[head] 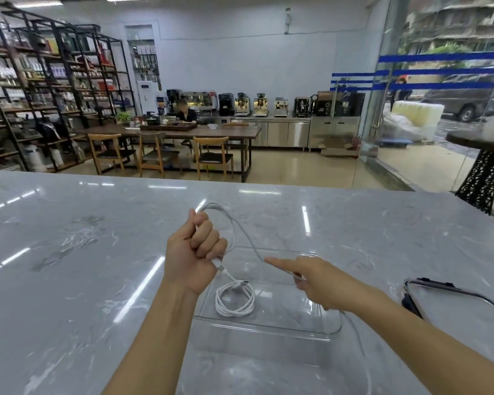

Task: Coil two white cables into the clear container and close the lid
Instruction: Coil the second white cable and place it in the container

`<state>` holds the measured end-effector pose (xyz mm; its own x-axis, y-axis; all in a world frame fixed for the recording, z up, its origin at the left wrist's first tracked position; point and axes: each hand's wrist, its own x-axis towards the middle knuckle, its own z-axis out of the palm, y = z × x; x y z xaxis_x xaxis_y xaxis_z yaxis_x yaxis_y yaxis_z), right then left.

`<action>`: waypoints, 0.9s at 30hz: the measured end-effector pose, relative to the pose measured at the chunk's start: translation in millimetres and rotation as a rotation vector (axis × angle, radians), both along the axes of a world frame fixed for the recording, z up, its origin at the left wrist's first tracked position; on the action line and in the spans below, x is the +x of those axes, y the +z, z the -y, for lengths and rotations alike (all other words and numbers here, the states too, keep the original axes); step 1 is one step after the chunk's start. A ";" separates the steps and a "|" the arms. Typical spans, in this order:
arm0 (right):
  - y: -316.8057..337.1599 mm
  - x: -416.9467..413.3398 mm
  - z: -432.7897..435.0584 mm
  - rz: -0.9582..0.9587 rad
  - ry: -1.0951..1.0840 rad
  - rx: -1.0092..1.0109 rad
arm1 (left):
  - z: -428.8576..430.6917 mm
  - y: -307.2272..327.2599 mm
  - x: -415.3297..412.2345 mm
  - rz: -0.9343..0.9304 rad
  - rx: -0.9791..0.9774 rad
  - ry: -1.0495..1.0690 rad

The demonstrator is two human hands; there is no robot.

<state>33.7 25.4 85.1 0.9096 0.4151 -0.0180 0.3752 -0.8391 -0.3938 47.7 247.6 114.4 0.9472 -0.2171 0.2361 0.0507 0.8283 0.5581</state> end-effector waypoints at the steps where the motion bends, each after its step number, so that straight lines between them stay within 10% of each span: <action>1: -2.6 -2.8 -2.7 -0.046 0.009 0.005 | -0.5 -1.0 1.8 -0.012 0.004 0.046; 7: 9.3 -22.5 -28.2 0.271 0.230 -0.344 | 13.2 -11.2 5.2 -0.031 0.360 0.234; 14: 36.6 -38.7 -31.1 0.410 0.328 -0.077 | 21.0 -19.8 -4.1 0.119 0.841 0.166; 21: 34.8 -35.0 -26.7 0.404 0.242 0.163 | 25.0 -23.3 -13.5 0.224 0.976 -0.051; 27: 31.5 -24.0 -19.9 0.388 0.056 0.446 | 34.1 -31.6 -18.1 0.128 0.724 -0.291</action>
<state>9.7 45.3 116.6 0.7912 0.3539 0.4988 0.6013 -0.5990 -0.5289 29.5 213.6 82.9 0.8037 -0.5935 0.0442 0.1090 0.2198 0.9694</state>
